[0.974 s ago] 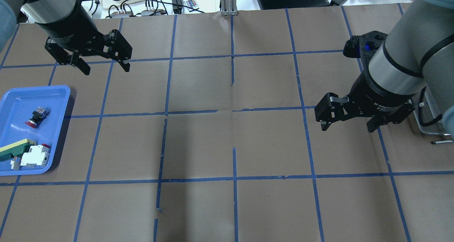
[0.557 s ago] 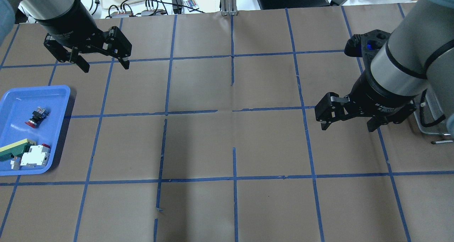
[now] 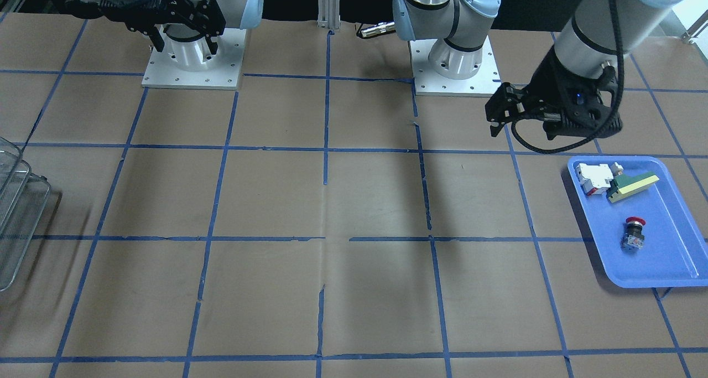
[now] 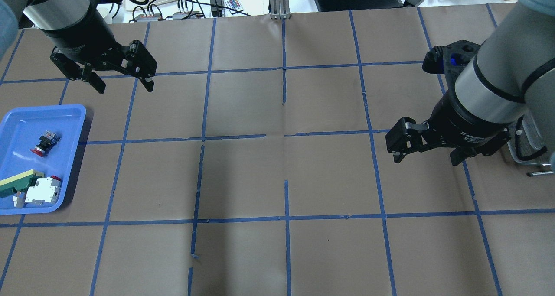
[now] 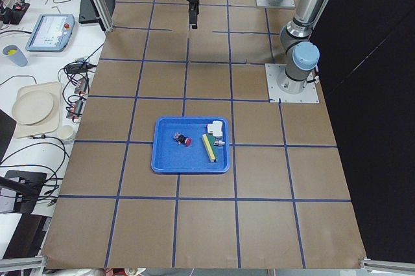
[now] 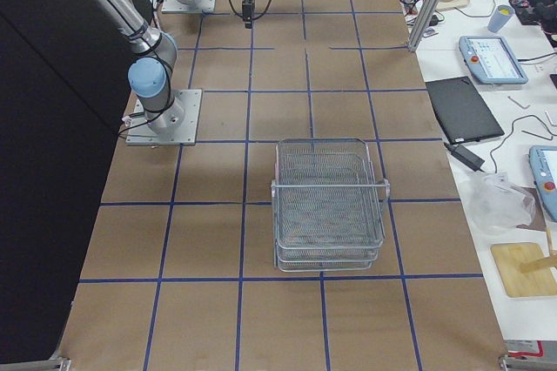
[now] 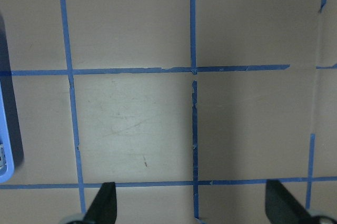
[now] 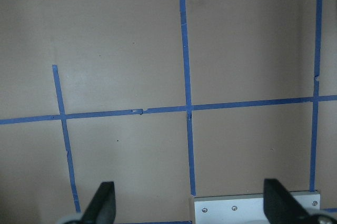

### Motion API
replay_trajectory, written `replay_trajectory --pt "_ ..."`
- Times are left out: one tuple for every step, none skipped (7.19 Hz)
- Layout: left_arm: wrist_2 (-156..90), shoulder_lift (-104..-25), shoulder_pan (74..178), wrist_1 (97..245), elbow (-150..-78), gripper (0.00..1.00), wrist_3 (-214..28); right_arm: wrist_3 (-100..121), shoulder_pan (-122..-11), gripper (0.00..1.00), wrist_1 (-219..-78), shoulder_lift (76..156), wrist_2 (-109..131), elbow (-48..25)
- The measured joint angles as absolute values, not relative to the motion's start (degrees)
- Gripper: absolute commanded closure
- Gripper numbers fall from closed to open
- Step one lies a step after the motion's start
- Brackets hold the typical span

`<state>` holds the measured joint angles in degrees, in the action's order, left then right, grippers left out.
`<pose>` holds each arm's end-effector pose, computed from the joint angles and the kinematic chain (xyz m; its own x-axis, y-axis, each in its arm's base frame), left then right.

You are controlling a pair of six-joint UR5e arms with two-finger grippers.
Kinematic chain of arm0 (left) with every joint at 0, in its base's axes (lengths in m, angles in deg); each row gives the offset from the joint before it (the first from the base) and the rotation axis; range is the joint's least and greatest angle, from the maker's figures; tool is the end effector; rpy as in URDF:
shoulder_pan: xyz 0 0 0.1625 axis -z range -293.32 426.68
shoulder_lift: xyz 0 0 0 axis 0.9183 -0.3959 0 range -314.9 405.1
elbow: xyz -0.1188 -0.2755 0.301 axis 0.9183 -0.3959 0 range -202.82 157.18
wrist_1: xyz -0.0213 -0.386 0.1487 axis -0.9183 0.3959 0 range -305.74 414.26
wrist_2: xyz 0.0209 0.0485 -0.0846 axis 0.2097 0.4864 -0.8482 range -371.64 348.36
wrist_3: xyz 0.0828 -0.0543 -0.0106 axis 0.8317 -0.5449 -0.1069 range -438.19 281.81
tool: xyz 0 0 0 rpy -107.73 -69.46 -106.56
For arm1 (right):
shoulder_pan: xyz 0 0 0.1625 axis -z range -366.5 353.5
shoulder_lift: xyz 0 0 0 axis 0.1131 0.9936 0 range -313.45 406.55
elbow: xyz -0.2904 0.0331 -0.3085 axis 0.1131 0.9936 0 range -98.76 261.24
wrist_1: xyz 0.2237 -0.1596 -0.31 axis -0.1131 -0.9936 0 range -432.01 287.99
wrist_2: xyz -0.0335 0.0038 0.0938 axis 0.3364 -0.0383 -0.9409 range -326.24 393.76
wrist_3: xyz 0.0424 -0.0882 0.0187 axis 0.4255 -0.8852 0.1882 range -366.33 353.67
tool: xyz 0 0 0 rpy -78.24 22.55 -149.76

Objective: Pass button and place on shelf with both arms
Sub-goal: 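Move the left gripper down over the red-capped button in the blue tray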

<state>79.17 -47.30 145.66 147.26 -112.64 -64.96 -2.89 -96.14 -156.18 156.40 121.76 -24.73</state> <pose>-0.0338 -0.5158 0.4637 -0.9992 0.0389 0.0071 0.0394 0.9950 0.0916 0.1346 -0.3440 0.4859 -0.9972 0.0673 -0.0328 0.0661 0.9972 0.0358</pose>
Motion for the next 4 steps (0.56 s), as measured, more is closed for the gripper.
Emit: replay_trajectory --pt "79.03 -49.61 140.77 145.26 -113.22 0.01 -59.34 -2.96 -96.14 0.00 -156.22 156.64 121.89 -25.22" --pt "78.99 -52.35 136.42 141.62 -113.46 0.01 -51.72 -3.08 -96.14 0.00 -156.20 156.83 122.15 -25.51" --pt "78.93 -55.00 131.62 137.98 -113.63 0.01 -42.41 -3.11 -96.14 0.00 -156.18 157.08 122.26 -25.82" --pt "78.82 -57.53 126.61 135.25 -113.72 0.01 -33.39 -3.10 -96.14 0.00 -156.24 157.40 122.24 -26.26"
